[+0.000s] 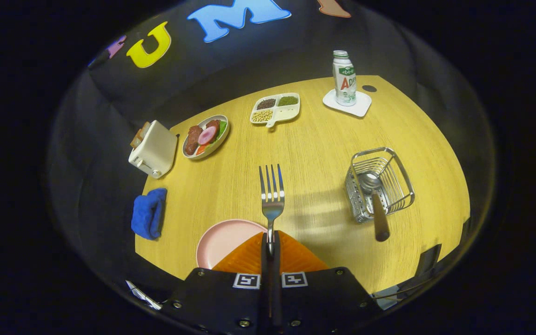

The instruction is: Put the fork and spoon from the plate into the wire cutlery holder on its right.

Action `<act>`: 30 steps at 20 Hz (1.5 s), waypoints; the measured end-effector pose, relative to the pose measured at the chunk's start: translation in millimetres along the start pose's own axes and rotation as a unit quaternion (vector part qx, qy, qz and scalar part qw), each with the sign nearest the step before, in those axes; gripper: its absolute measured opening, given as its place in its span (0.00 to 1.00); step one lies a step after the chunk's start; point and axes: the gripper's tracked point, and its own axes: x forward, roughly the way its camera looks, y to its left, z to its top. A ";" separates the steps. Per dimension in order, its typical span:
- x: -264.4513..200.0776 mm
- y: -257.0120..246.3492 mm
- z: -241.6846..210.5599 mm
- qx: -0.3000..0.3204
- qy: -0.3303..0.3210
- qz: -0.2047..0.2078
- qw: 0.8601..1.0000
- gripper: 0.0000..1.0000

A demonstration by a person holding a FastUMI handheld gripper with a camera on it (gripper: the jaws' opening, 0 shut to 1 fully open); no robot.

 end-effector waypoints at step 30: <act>-12.4 -107.7 10.4 0.107 0.060 -0.034 0.992 0.06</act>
